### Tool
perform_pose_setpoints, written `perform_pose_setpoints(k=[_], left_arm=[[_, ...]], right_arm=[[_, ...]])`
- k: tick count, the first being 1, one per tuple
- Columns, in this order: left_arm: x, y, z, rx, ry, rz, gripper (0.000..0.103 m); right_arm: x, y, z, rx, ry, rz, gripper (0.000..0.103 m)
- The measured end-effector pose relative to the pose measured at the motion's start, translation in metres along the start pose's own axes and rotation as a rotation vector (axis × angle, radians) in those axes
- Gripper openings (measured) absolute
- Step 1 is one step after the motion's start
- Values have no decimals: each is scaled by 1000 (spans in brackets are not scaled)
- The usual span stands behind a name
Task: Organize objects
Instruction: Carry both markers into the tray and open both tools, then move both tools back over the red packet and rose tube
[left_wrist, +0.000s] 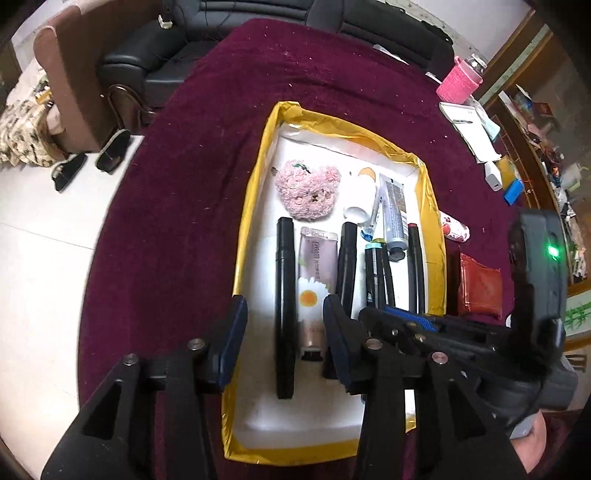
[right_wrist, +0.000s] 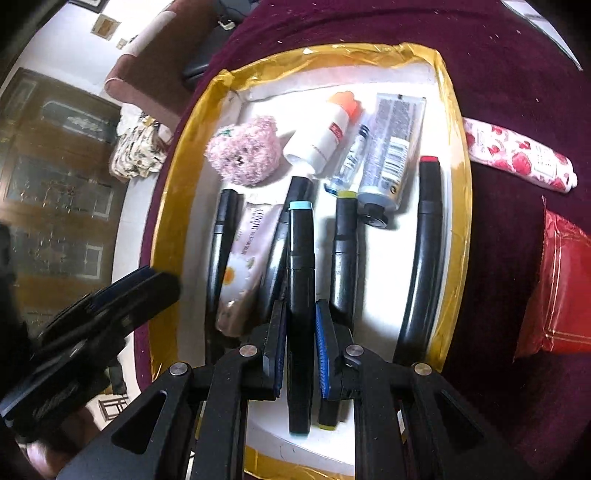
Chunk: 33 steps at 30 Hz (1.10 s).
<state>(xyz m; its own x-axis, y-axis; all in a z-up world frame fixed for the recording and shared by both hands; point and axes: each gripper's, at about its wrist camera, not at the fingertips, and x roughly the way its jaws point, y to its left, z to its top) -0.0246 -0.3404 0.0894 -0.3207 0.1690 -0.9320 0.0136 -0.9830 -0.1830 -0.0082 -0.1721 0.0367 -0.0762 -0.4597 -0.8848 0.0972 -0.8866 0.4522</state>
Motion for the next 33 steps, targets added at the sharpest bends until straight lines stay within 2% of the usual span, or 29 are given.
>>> perform_pose_setpoints(k=[3,6,8,10,16,25,28,30,33], left_arm=[[-8,-2,-4,14,-30,31,45],[-14,-5,-6,28,-54,62,45],[-14,-7,-7,35,-62,73,45],[-15,-11,-7,49,-70,97,45],[-20,-20,-10,94,-101,157,45],[-20,-41,-13,144,-116,200,46],[-22,-56,-17,158,-117,210,46],[-24,-66,-19,167,-124,219,45],[-28,-83,-25,177,-131,235,46]], right_arm=[[1,-2,2,18,3,-4,19],[-5,-1,0,14,-8,-2,32],[-11,1,-1,5,-22,4,49],[-16,3,-2,-2,-36,4,56],[-30,3,-4,-7,-78,-19,62],[-44,-6,-6,27,-127,-14,63],[-53,-13,-10,38,-141,27,63],[-61,-18,-11,33,-158,17,64],[-77,-28,-15,21,-185,69,64]])
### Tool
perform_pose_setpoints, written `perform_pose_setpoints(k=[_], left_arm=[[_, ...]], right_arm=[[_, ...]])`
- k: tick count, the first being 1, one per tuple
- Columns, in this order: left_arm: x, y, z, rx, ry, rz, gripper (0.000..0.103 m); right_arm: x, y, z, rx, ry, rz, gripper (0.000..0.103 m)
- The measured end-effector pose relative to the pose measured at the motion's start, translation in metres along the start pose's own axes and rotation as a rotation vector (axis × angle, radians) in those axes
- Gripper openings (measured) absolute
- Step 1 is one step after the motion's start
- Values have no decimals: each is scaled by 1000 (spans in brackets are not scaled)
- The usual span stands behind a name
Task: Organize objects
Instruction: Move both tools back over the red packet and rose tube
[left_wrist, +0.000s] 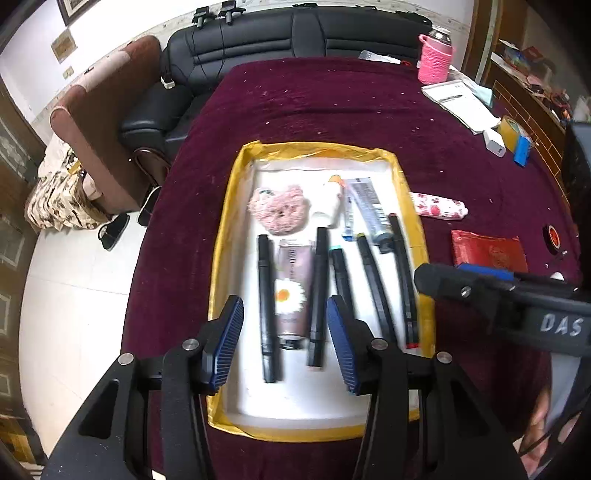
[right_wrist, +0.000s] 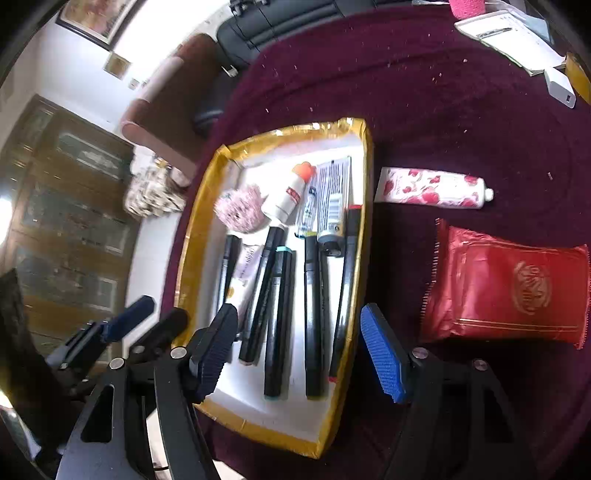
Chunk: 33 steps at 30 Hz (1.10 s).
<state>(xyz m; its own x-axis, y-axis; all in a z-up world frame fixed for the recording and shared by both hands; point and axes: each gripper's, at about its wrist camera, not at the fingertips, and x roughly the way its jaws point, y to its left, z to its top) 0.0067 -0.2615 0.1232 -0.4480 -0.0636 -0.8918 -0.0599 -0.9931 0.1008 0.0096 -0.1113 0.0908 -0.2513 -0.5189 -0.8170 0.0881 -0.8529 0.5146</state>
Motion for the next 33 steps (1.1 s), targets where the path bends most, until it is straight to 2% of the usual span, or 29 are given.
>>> perform_pose_setpoints(k=[5,14,26,33], left_arm=[[-13,-32,-3,18,1,12,45],[-26,-95,-9,56,8,-1,45],[-4,-171,-10,79,83,-77,45],[12,-199,-9,99,111,-87,45]], right_arm=[[-32,-21,0,-4,-50,8,66],[-77,-102,-2,94,-103,-6,67],[-129,-209,-9,220,-151,-74,67],[-141,-243,-10,250,-151,-89,67]])
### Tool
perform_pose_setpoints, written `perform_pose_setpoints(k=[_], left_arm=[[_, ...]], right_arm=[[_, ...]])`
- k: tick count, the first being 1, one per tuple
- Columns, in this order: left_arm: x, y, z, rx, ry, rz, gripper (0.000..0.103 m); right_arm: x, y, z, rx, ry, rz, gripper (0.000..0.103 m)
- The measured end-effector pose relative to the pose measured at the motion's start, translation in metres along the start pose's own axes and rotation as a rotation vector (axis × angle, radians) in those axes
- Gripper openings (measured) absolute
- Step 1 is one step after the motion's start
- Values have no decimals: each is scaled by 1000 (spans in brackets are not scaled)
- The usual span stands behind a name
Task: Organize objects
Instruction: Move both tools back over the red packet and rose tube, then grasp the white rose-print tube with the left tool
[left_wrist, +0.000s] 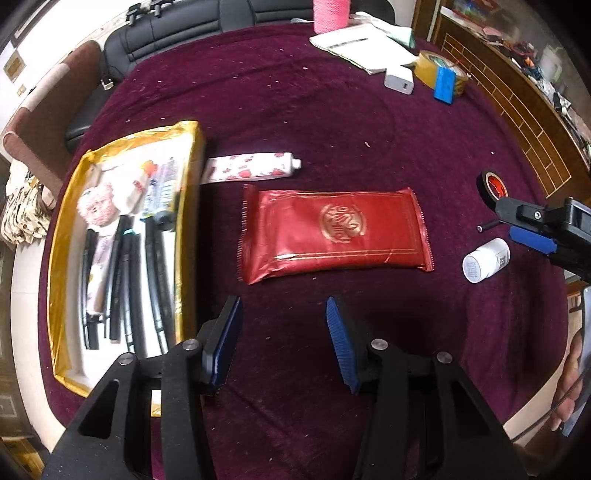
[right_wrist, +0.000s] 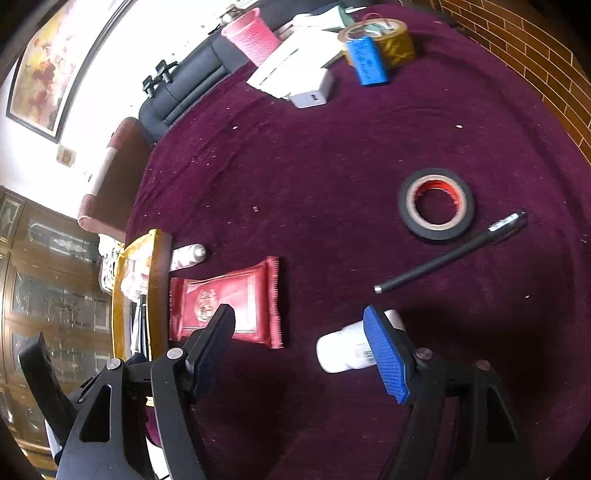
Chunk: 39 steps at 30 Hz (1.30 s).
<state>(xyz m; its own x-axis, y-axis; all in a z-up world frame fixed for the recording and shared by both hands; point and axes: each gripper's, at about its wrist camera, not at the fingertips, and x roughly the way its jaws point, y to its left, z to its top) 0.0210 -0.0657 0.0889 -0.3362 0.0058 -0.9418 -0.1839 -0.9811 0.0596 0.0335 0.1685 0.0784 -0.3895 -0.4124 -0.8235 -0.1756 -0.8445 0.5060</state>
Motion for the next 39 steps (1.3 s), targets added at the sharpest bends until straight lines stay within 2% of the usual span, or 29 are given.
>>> perform_pose_setpoints(k=[3,9,14,16,21,23,25,28,31,35,36,37,39], left_arm=[[9,1,8,-10,15,-31,45],[30,27,30,-93,25,-49,45],[44,45,43,-189,57,-116,45],[55,54,49,-260,82,-179,45],[83,61,74,-365,126,-265,45],[93,61,87,-390,138,-261,45],[96,64,97,-423,123,-259,55],[103,66,113,-454,127,-218,56],[106,57,125,-409,119,-143,57],[109,26,133,-233,91,-42,53],[108,18,134,-184,69,-12,45],[107,11,133,-151,47,-20,34],[104,1,131,-107,35,-27,30]], right_arm=[[-1,-13,4,13,2,1,67],[-8,-36,11,39,-8,-4,67],[-14,-60,14,88,-18,-14,67],[-16,-67,16,100,-22,-16,67],[-18,-75,18,113,-23,-16,67],[-18,-75,18,105,-22,-14,67],[-19,-76,17,105,-21,-16,67],[-21,-82,15,118,-21,-20,67],[-23,-92,14,140,-27,-32,67],[-27,-102,13,162,-37,-45,67],[-28,-104,13,165,-40,-49,67],[-28,-106,13,168,-41,-52,67],[-28,-109,14,173,-40,-57,67]])
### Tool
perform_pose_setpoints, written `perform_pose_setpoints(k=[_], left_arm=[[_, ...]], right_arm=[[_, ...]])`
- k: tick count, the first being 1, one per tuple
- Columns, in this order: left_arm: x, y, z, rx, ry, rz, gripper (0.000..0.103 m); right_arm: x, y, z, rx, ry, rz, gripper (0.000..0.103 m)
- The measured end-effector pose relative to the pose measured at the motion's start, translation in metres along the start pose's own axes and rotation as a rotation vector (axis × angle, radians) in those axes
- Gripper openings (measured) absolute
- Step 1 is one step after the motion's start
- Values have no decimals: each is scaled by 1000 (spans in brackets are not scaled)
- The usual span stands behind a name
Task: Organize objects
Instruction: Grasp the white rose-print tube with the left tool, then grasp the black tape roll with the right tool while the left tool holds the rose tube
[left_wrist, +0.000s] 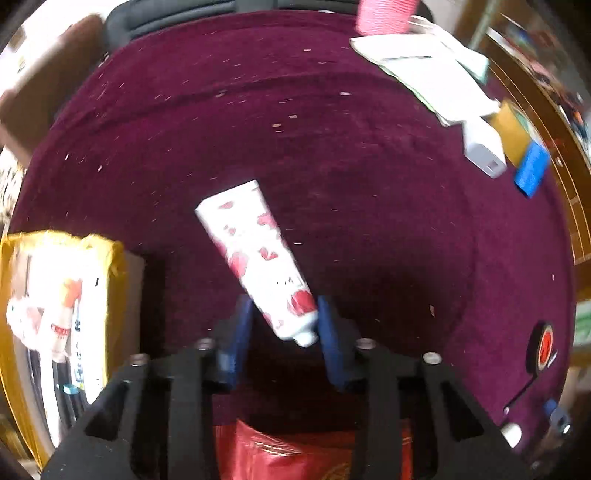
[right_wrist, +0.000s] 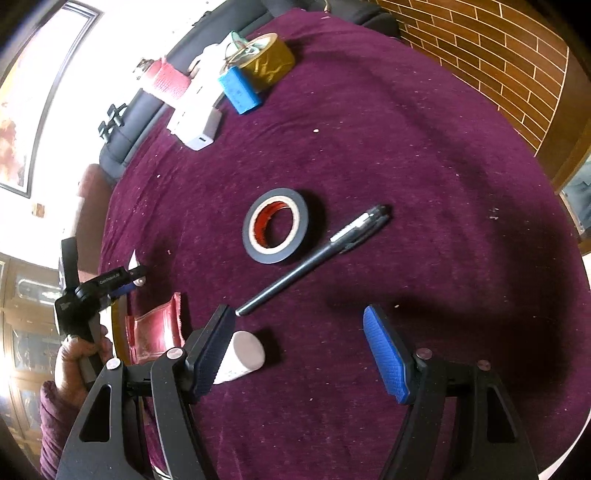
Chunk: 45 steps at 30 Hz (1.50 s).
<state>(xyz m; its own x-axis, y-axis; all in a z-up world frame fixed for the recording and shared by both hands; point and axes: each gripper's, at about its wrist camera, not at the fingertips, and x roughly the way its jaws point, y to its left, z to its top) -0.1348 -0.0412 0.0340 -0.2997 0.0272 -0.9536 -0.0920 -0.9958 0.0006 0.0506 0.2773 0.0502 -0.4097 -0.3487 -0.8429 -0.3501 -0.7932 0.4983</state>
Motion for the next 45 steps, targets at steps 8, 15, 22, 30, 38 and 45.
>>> perform_pose_setpoints(k=[8,15,22,30,38,45], left_arm=[[-20,-16,-28,86,-39,-137,26],[-47,-6,-54,102,-73,-195,25],[-62,-9,-56,112,-70,-265,25],[-35,-18,-48,121,-3,-230,25],[-9,-47,-28,171,49,-157,48],[-10,-65,-26,212,-1,-144,26]], right_arm=[[5,4,4,-14,9,4,67],[8,14,15,-50,2,5,67],[16,36,47,-229,-63,-134,67],[60,62,63,-429,-9,-308,64],[62,68,66,-460,8,-310,64],[64,63,65,-427,40,-214,50]])
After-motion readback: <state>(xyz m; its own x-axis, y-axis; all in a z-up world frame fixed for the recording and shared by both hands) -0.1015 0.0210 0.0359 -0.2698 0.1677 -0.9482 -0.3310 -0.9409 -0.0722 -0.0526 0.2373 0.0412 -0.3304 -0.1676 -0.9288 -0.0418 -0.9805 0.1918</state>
